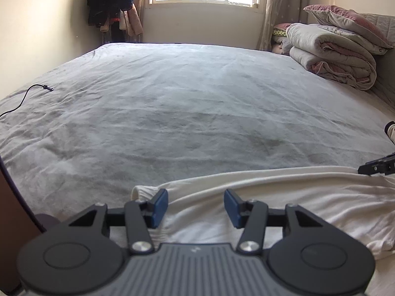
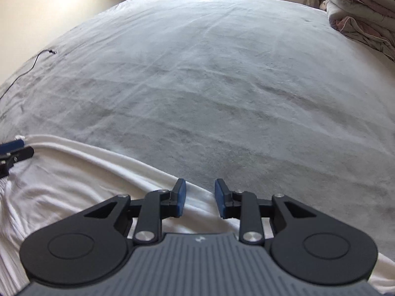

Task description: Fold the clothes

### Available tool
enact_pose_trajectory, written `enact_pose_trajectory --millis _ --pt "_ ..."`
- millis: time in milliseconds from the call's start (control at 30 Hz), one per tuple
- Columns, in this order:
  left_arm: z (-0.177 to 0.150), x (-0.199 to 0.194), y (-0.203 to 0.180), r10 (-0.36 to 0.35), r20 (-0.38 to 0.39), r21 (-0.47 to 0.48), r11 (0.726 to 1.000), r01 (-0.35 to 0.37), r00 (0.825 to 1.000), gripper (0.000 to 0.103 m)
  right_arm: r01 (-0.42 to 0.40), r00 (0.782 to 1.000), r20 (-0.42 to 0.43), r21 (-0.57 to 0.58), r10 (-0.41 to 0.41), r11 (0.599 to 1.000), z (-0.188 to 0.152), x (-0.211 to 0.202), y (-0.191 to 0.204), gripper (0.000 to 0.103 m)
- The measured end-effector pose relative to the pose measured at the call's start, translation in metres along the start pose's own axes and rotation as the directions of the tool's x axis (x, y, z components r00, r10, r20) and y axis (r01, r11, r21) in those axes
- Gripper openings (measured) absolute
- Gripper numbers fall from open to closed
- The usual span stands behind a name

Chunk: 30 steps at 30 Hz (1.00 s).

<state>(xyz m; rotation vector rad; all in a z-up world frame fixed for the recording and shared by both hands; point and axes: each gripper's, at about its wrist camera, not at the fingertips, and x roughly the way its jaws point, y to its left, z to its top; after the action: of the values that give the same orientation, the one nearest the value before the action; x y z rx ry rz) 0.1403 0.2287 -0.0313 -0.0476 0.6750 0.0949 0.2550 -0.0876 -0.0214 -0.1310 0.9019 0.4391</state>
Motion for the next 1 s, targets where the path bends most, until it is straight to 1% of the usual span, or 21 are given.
enact_pose_trajectory --millis 33,67,100,200,233,433,567,600,667,700,733,833,900,933,967,1000 --pt "-0.001 0.001 0.001 0.002 -0.004 0.001 1.0 -0.002 1.0 0.052 -0.002 1.0 0.003 -0.018 0.002 1.0 -0.001 0.0 0.003 0.026" --pt "-0.001 0.003 0.001 0.001 -0.008 0.0 1.0 -0.001 1.0 0.052 -0.008 1.0 0.005 -0.035 0.008 0.999 -0.002 0.0 0.005 0.011" --pt "-0.001 0.004 0.002 -0.001 -0.01 0.001 1.0 0.001 1.0 0.052 -0.019 1.0 0.004 -0.048 0.019 0.999 -0.003 0.001 0.007 0.003" --pt "-0.001 0.005 0.002 -0.002 -0.011 0.008 1.0 0.002 1.0 0.052 -0.008 1.0 0.011 -0.093 0.009 0.996 -0.001 0.004 0.012 0.001" --pt "0.0 0.005 0.002 -0.003 -0.011 0.006 1.0 0.003 1.0 0.052 -0.007 1.0 0.016 -0.091 0.009 0.996 0.002 0.005 0.012 0.001" --pt "0.005 0.005 0.004 -0.003 -0.006 0.009 1.0 0.003 1.0 0.052 0.016 0.999 0.045 -0.058 -0.013 0.998 0.016 0.013 0.004 0.001" --pt "0.021 0.001 0.006 0.007 -0.002 0.001 1.0 -0.007 1.0 0.051 0.008 0.999 0.05 -0.05 -0.006 0.999 0.016 0.016 0.002 0.0" --pt "0.027 0.001 0.008 0.002 -0.014 -0.005 1.0 -0.002 1.0 0.051 -0.006 0.999 0.045 -0.048 0.008 0.999 0.016 0.015 0.001 0.0" --pt "0.036 0.005 0.009 -0.005 -0.043 0.006 1.0 0.005 0.999 0.049 -0.031 0.999 0.033 -0.041 0.033 0.999 0.015 0.012 0.0 0.006" --pt "0.039 0.008 0.008 -0.008 -0.069 0.025 1.0 0.01 0.998 0.049 -0.043 0.999 0.029 -0.038 0.044 0.998 0.014 0.01 -0.001 0.007" --pt "0.041 0.012 0.008 -0.011 -0.101 0.048 0.999 0.016 0.995 0.049 -0.054 0.998 0.027 -0.035 0.055 0.998 0.013 0.008 -0.002 0.012" --pt "0.044 0.023 0.006 0.003 -0.172 0.122 0.992 0.018 0.985 0.049 -0.087 0.996 0.006 -0.027 0.087 0.996 0.011 0.003 -0.006 0.013" --pt "0.044 0.031 0.005 0.003 -0.195 0.15 0.988 0.027 0.981 0.046 -0.099 0.995 -0.003 -0.028 0.099 0.995 0.01 0.0 -0.009 0.015" --pt "0.043 0.034 0.004 -0.006 -0.202 0.158 0.987 0.039 0.979 0.045 -0.106 0.994 -0.008 -0.027 0.105 0.994 0.01 -0.002 -0.011 0.018" --pt "0.042 0.037 0.004 -0.014 -0.207 0.164 0.985 0.049 0.978 0.044 -0.112 0.994 -0.013 -0.025 0.111 0.993 0.009 -0.003 -0.013 0.024" --pt "0.041 0.039 0.003 -0.019 -0.207 0.167 0.984 0.055 0.978 0.044 -0.114 0.993 -0.015 -0.026 0.113 0.993 0.008 -0.003 -0.014 0.026"
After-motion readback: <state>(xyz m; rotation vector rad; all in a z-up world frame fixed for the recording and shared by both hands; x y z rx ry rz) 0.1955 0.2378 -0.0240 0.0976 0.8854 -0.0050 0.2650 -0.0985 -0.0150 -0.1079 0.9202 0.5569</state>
